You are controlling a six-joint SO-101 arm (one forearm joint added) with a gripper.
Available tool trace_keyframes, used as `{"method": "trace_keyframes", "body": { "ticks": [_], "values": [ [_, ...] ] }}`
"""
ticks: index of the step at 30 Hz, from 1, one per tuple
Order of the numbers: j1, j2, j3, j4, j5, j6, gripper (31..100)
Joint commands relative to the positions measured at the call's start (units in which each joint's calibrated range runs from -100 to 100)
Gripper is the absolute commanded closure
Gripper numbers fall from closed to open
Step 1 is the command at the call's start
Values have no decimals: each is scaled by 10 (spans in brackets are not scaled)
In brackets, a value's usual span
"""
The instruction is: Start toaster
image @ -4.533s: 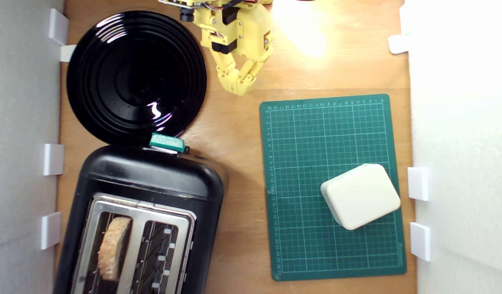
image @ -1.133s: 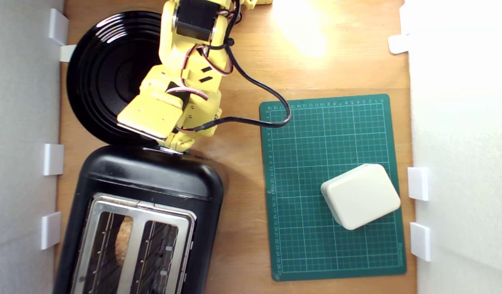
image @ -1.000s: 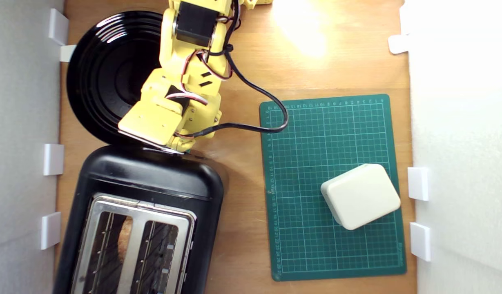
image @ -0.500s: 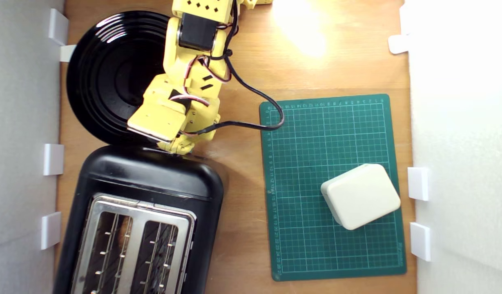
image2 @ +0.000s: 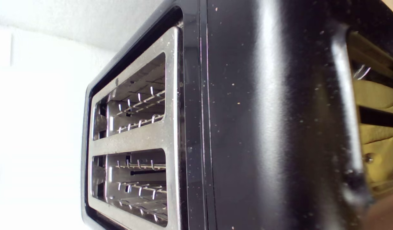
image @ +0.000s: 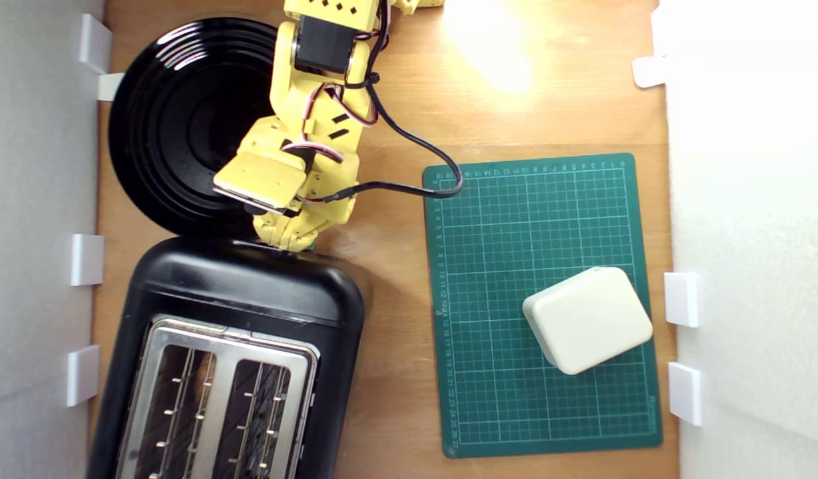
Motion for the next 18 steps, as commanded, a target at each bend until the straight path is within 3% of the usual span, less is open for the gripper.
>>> {"method": "trace_keyframes", "body": {
  "ticks": [1, 18],
  "values": [
    [-2, 26, 55, -4, -33, 3, 989],
    [-2, 26, 171, -5, -89, 3, 989]
  ]
}}
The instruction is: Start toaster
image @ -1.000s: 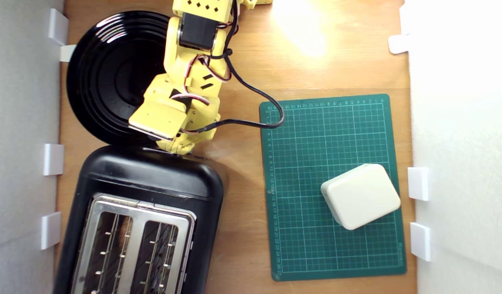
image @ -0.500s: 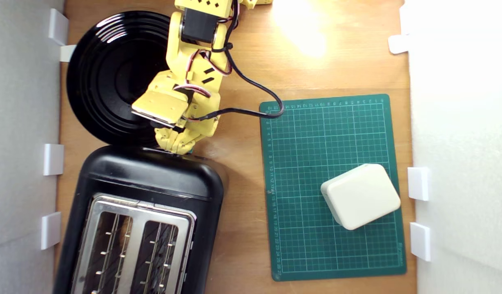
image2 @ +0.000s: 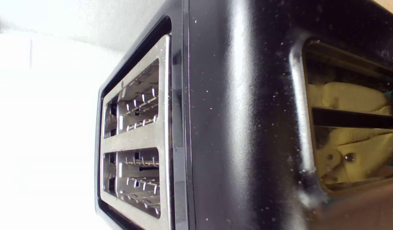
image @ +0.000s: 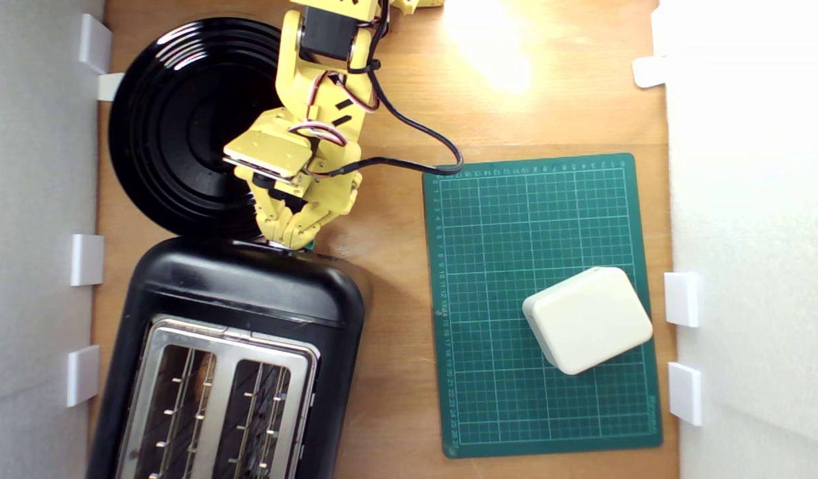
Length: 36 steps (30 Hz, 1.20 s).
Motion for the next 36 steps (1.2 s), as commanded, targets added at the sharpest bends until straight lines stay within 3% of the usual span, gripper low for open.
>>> {"method": "trace_keyframes", "body": {
  "ticks": [1, 25, 36],
  "values": [
    [-7, 38, 62, -4, -3, 2, 989],
    [-8, 2, -26, -2, 6, 3, 989],
    [-8, 6, -118, -11, 133, 4, 989]
  ]
}}
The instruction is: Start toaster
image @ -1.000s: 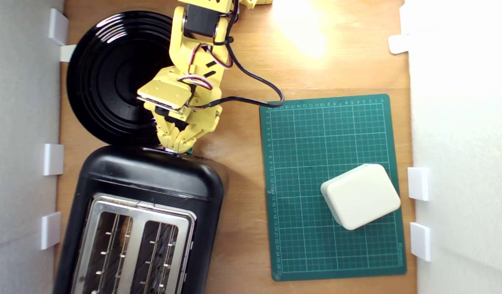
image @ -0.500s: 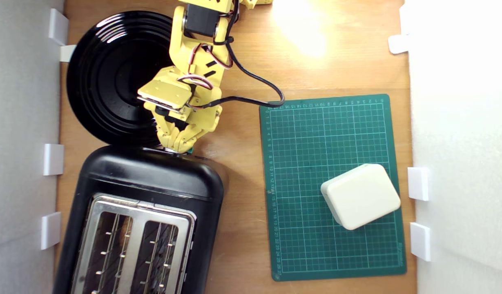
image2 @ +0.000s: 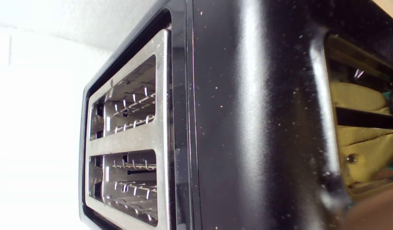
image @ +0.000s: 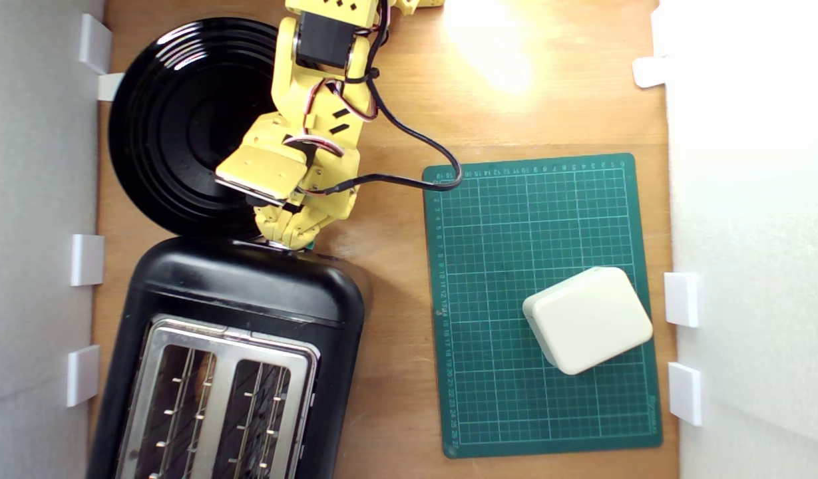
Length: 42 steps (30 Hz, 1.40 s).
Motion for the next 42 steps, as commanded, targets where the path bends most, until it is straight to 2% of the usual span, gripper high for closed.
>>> {"method": "trace_keyframes", "body": {
  "ticks": [1, 7, 16, 27, 31, 35, 39, 42],
  "values": [
    [-6, 23, -35, -9, 48, 2, 989],
    [-7, 19, -100, -10, 127, -1, 989],
    [-8, -37, -190, -11, 162, 3, 989],
    [-88, -253, -197, -10, 162, -1, 989],
    [-133, -351, -169, -27, 163, -30, 989],
    [-171, -458, -105, -28, 162, -70, 989],
    [-205, -569, 0, -29, 162, -114, 989],
    [-214, -651, 93, -50, 162, -136, 989]
  ]
}}
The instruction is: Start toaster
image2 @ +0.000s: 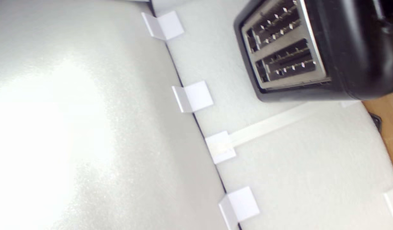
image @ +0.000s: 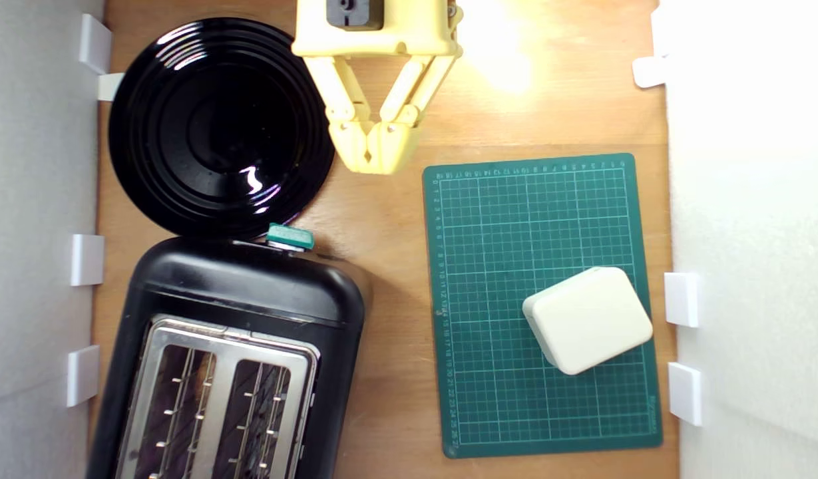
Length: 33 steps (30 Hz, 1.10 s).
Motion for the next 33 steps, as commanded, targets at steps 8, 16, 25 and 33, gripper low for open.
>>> {"method": "trace_keyframes", "body": {
  "ticks": [8, 16, 25, 33],
  "values": [
    [-5, -201, 242, -43, 1, -81, 989],
    [1, -298, 413, -39, 0, -93, 989],
    [1, -317, 524, -46, 0, -96, 989],
    [4, -317, 554, -53, 2, -97, 989]
  ]
}}
